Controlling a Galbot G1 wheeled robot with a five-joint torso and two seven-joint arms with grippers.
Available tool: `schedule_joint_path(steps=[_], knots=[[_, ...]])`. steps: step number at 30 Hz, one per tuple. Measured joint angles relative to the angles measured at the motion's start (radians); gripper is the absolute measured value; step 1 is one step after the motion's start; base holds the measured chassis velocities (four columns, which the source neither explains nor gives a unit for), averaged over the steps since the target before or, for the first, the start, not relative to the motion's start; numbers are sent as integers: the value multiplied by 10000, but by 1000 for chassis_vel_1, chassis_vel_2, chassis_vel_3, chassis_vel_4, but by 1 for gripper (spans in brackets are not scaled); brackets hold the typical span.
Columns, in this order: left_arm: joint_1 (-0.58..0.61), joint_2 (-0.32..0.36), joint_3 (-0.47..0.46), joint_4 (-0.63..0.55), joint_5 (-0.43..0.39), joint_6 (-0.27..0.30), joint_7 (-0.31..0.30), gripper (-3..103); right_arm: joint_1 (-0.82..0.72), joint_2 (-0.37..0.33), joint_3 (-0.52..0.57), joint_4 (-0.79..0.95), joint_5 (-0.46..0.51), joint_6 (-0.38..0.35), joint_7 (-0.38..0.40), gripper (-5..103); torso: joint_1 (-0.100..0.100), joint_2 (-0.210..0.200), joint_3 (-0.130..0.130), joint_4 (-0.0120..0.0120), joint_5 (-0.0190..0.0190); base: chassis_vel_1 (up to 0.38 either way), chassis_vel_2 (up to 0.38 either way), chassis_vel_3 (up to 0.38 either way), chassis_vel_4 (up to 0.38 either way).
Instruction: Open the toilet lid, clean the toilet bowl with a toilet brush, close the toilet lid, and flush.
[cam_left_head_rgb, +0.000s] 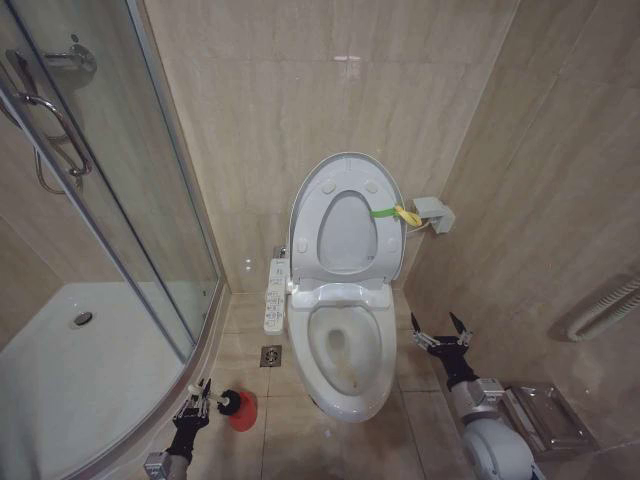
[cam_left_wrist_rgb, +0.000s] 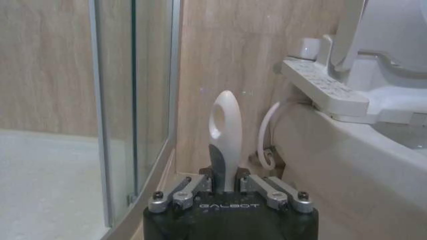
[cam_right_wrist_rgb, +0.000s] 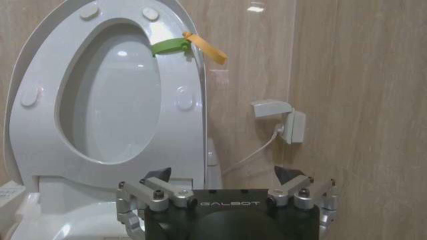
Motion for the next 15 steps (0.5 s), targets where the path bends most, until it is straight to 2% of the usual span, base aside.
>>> schedule_joint_path(steps=[15], knots=[[-1005,-455,426,1625,-331,-588,711,19,0,0,0,0,0,0,0,100,0,0,0,0,0,0,0,0,0]])
